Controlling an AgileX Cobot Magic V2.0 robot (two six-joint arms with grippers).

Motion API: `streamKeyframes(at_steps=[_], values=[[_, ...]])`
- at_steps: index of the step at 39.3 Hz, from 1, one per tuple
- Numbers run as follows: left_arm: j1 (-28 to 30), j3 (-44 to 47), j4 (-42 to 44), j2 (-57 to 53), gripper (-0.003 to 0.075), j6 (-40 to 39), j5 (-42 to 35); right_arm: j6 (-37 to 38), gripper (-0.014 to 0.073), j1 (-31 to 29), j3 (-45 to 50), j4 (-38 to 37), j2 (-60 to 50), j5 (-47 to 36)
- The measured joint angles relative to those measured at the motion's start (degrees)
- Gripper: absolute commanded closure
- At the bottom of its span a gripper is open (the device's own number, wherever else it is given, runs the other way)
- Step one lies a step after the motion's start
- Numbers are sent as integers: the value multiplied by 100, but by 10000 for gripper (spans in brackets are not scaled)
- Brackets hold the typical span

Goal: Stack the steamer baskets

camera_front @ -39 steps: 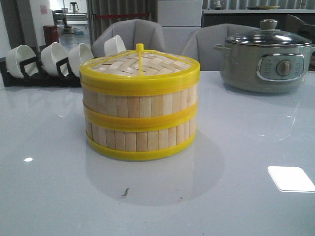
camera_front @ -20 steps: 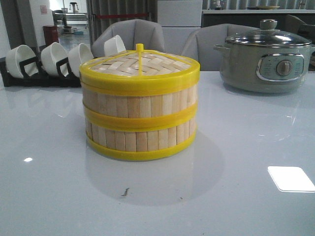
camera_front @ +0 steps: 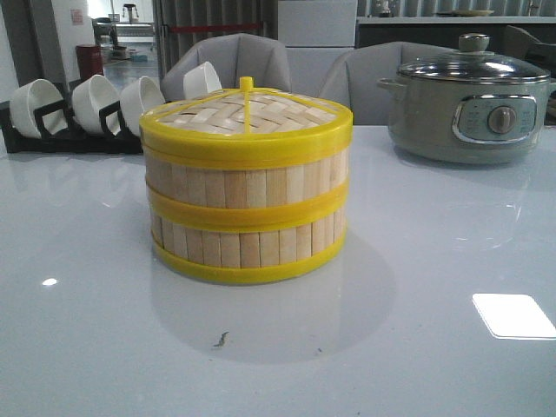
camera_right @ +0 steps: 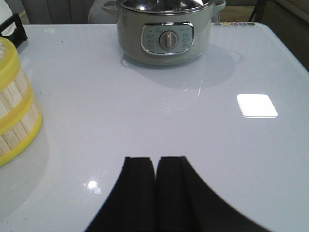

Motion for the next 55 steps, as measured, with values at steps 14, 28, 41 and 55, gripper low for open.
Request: streamKeyframes(at_steps=[14, 28, 41, 55], values=[[0, 0, -219, 0, 617, 131, -141, 0, 557, 0, 0, 0, 0, 0], [0, 0, -203, 0, 617, 392, -150, 0, 557, 0, 0, 0, 0, 0], [0, 0, -87, 0, 617, 414, -150, 0, 557, 0, 0, 0, 0, 0], [0, 0, -87, 0, 617, 417, -150, 0, 557, 0, 0, 0, 0, 0]])
